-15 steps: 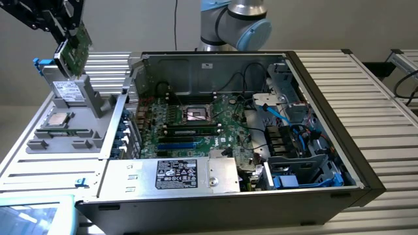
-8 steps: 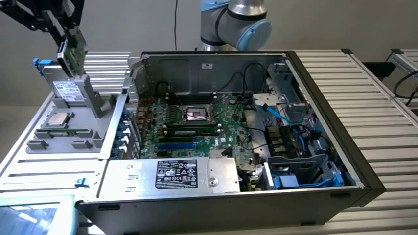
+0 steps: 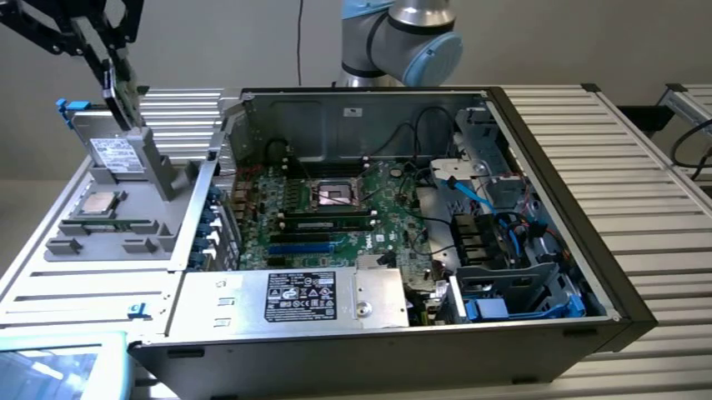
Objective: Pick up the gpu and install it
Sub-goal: 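Reach for the gpu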
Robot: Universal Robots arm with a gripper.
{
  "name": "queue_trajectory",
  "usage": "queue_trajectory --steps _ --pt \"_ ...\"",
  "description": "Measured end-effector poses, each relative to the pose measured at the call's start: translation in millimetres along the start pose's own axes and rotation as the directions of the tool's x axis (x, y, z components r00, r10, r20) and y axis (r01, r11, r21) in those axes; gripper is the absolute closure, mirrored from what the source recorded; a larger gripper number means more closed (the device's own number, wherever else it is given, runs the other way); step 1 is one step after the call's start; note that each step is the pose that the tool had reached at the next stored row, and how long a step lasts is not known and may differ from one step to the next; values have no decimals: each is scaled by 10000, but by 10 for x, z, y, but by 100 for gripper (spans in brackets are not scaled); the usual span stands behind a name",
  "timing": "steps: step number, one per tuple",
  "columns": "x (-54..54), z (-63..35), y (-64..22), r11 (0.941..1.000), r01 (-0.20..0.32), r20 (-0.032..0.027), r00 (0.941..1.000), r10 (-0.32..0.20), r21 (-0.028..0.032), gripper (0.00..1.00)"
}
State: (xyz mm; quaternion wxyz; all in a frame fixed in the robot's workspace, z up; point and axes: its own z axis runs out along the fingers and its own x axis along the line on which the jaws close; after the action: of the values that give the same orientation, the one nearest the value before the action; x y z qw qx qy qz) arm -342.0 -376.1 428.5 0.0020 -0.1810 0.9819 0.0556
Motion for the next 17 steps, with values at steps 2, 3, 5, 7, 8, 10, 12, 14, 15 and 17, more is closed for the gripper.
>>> queue_trajectory --steps 2,3,5,7,8,10,12,14,15,17 --pt "0 1 0 9993 361 -40 9993 -361 -9 72" --pt "0 2 0 9985 540 -60 9985 -540 -15 72" --pt "0 5 -1 9958 914 -99 9958 -914 -26 72" --pt "0 8 -1 9919 1269 -136 9918 -1269 -40 72" --pt "0 9 -1 9895 1445 -156 9894 -1446 -47 72" --pt "0 12 -1 9835 1809 -193 9833 -1810 -65 72" --pt "0 14 -2 9763 2164 -226 9760 -2166 -86 72" --pt "0 14 -2 9680 2506 -262 9677 -2508 -104 72" --pt "0 15 -2 9634 2678 -280 9630 -2680 -113 72" --pt "0 16 -2 9529 3031 -316 9524 -3033 -133 72"
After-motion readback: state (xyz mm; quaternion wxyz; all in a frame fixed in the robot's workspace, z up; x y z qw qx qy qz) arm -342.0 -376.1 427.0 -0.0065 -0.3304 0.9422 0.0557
